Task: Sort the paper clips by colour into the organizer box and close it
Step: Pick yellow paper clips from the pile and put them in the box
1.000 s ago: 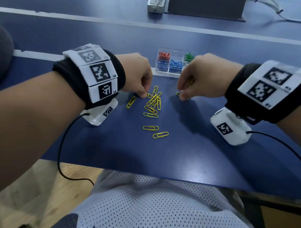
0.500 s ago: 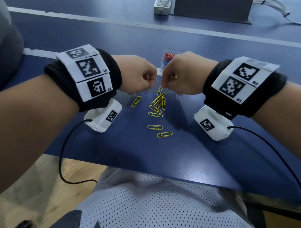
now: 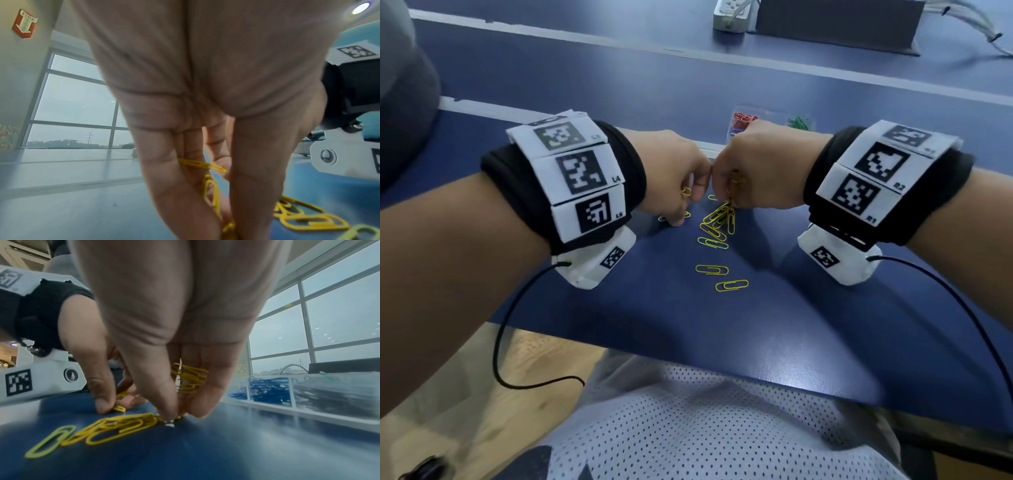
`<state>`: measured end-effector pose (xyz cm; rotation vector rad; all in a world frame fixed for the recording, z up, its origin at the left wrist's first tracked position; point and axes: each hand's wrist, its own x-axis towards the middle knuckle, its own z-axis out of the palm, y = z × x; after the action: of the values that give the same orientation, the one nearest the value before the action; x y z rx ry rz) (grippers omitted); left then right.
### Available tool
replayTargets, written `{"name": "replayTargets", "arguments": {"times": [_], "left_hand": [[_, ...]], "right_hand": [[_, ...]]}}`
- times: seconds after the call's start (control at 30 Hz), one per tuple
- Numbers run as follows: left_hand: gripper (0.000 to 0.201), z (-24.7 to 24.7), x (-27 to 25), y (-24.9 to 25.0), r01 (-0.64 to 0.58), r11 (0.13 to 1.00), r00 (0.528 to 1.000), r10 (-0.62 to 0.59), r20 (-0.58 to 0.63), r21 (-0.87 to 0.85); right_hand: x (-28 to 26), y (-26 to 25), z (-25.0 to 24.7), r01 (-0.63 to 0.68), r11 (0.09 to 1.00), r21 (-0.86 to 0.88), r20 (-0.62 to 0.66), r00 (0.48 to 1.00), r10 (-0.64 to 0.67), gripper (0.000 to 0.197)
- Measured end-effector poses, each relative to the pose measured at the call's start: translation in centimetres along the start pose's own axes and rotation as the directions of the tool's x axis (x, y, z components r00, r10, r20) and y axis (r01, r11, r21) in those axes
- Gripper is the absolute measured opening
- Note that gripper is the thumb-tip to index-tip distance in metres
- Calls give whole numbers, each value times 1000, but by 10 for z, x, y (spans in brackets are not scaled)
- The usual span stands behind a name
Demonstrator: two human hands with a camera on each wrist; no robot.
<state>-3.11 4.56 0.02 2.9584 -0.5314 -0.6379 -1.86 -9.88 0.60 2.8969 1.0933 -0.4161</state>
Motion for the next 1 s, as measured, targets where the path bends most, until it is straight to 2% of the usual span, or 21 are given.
{"name": "replayTargets", "arguments": {"times": [0.17,0.3,0.43,0.53,0.7,0.9,1.0], "left_hand": [[16,-4,4,0,-23,1000,1000,22,-18,-20],[17,-15,14,2,-19,992,1000,17,-18,-123],[27,-32,41,9,-21,974,997,4,-75,-227],[25,-46,64,17,-41,964,986,-2,-164,-262],[40,-64,96,29,-56,961,951,-31,-309,-270],[55,-62,109,33,-52,905,954,-80,-290,-423],[53,-61,109,33,-72,878,961,-66,-269,-474]], "right_hand": [[-3,10,-3,-71,993,98,-35,997,75,33],[-3,26,-18,-183,973,139,-94,976,197,36],[9,55,-33,-398,866,303,-93,892,443,30],[19,71,-40,-468,813,347,-87,847,525,25],[37,83,-46,-505,807,307,-55,837,544,35],[37,89,-47,-481,715,507,33,840,541,60],[33,88,-45,-443,672,594,13,840,542,51]]}}
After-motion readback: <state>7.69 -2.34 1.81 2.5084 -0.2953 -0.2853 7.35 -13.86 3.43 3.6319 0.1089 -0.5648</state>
